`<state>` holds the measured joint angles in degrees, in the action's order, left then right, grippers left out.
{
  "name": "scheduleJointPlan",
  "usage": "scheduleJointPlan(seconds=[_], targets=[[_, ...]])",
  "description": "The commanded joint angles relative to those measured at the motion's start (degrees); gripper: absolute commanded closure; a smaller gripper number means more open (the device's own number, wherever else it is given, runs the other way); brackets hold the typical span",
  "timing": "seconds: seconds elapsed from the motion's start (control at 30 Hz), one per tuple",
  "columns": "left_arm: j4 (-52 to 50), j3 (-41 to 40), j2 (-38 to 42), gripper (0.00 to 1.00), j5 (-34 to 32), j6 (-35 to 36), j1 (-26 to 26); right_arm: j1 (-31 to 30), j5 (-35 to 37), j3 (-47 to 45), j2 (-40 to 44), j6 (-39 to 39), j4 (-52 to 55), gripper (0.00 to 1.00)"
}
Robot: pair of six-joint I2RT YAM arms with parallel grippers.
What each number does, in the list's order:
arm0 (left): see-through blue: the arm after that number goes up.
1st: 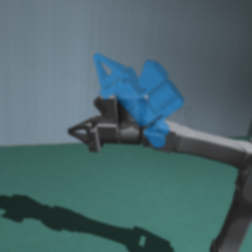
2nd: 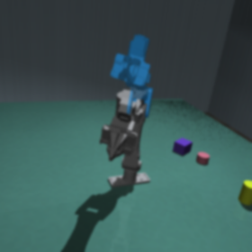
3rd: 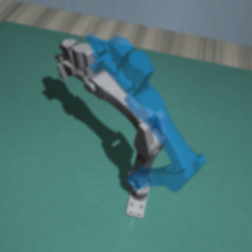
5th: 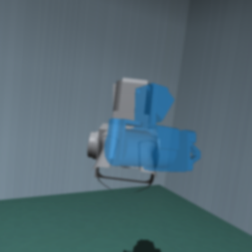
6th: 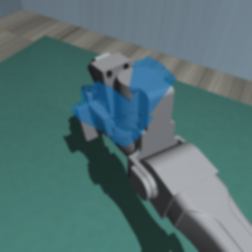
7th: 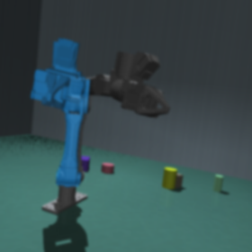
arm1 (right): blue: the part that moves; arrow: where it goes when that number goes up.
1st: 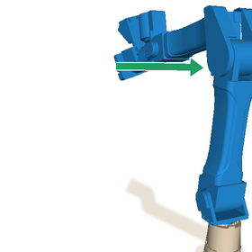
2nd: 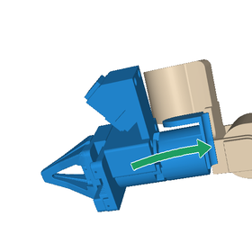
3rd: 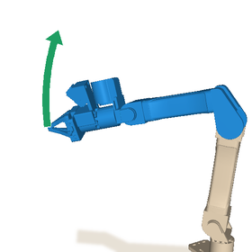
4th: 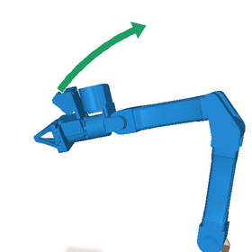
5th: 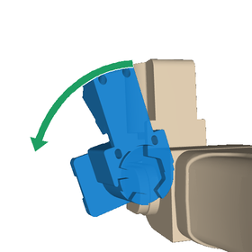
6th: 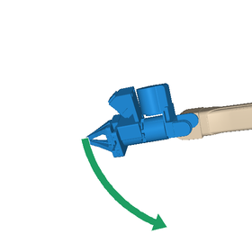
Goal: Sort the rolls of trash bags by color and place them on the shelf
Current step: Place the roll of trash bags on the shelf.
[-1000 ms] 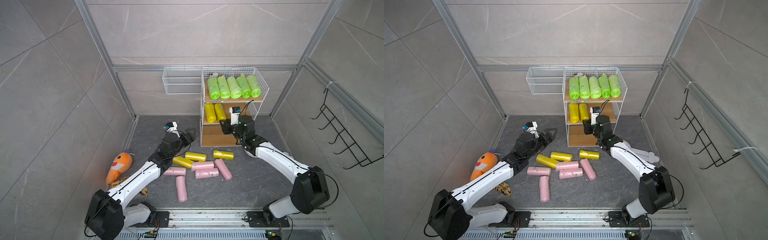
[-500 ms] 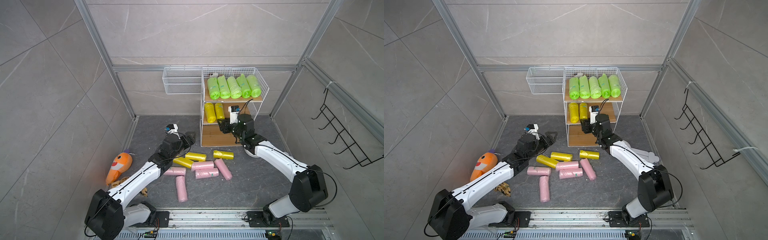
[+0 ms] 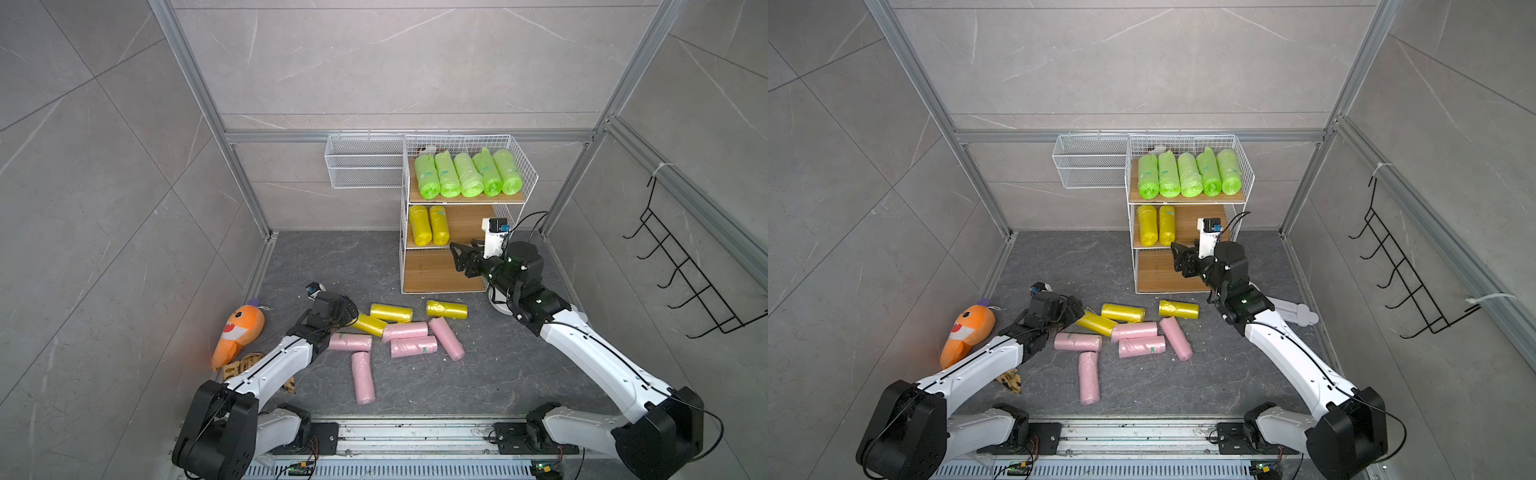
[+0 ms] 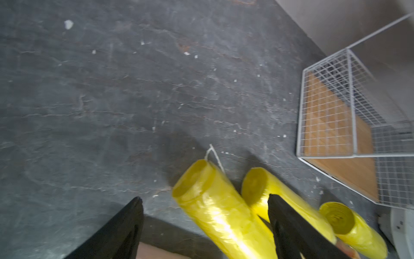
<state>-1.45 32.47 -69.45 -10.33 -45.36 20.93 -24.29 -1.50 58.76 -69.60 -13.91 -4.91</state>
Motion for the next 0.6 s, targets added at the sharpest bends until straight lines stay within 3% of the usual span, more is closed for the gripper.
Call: scheduleJointPlan(seconds=[0.0,0.3,0.57], targets=[[2.8,0.6,-2.5,0.10,1.7,-0.4,-0.1,-0.1,1.1,-2.1,1.1,-1.2,1.9,0.24],[9.5,2.3,-11.2,0.10,7.5,-4.2,-0.1,-0.1,1.2,-3.7,0.7,-2.8,1.8,0.24],[13.5,5.5,-16.5,0.15,10.7,-5.8,0.4,-0.1,1.5,-4.5,0.2,-3.7,1.7,0.23]])
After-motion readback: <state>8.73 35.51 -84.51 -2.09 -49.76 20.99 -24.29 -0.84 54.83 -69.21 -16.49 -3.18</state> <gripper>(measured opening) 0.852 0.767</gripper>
